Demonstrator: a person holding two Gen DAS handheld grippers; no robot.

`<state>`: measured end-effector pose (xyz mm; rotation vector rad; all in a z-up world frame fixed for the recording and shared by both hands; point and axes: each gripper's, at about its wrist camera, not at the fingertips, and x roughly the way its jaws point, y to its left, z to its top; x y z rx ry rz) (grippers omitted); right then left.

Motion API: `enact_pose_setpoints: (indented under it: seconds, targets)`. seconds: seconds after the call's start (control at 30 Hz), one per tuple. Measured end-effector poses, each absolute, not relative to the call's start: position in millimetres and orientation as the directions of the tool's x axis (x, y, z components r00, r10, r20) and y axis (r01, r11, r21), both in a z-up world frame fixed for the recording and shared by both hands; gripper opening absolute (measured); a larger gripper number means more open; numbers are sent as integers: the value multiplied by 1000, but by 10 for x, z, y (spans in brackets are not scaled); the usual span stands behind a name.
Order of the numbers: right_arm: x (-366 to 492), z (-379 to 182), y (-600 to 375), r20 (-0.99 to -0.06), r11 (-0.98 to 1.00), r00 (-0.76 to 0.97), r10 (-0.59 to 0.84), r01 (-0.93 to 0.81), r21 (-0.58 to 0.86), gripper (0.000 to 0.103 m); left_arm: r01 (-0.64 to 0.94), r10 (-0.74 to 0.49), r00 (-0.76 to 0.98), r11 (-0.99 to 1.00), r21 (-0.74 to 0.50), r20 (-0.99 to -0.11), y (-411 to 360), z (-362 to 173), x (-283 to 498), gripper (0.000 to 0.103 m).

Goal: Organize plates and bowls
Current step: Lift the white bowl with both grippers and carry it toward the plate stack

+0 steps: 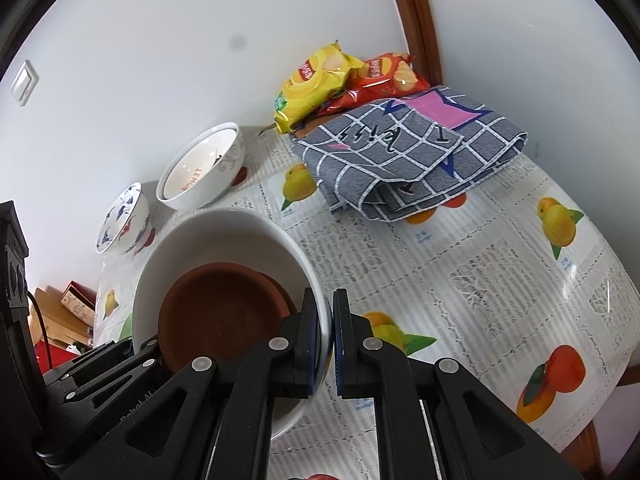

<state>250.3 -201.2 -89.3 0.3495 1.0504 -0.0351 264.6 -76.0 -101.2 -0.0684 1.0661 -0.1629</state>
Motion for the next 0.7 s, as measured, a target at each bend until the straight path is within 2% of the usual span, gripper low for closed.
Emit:
enact_pose_setpoints:
  seconds: [0.7]
  targets:
    - [2508, -853, -1728, -849, 945, 501, 167, 165, 284, 7, 65, -153, 488, 988, -140, -859, -433, -943, 2551, 11]
